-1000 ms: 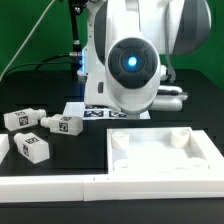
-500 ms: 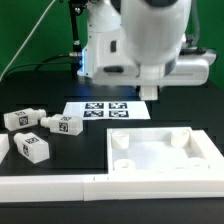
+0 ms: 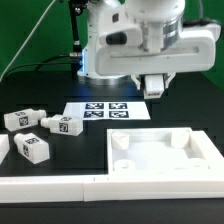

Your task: Assemble one leg

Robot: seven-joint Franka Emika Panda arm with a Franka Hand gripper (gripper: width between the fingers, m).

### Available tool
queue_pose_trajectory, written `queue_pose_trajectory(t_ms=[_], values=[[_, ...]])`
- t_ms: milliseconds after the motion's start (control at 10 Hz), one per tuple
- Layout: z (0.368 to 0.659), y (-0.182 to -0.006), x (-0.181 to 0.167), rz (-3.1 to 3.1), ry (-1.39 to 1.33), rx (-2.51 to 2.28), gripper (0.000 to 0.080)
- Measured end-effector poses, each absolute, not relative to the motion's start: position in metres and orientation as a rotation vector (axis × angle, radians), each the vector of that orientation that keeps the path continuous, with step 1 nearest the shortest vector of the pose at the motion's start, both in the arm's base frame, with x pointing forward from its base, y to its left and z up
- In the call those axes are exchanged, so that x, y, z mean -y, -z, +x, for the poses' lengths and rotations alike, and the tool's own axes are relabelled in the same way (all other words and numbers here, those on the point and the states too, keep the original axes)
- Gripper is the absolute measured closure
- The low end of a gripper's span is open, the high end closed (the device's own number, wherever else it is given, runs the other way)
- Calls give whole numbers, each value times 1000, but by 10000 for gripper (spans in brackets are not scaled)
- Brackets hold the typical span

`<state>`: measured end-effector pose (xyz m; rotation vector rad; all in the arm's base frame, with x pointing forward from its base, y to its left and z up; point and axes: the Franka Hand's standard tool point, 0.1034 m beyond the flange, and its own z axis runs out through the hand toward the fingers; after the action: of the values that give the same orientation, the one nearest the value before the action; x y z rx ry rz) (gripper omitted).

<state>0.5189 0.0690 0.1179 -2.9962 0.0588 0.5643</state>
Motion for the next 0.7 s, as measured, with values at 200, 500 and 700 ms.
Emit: queue_pose_trajectory(t_ms=[200, 500, 700], values=[[544, -131, -73, -3019, -390, -40, 519], [549, -129, -72, -3045, -102, -52, 519], [558, -128, -72, -3048, 79, -53, 519]])
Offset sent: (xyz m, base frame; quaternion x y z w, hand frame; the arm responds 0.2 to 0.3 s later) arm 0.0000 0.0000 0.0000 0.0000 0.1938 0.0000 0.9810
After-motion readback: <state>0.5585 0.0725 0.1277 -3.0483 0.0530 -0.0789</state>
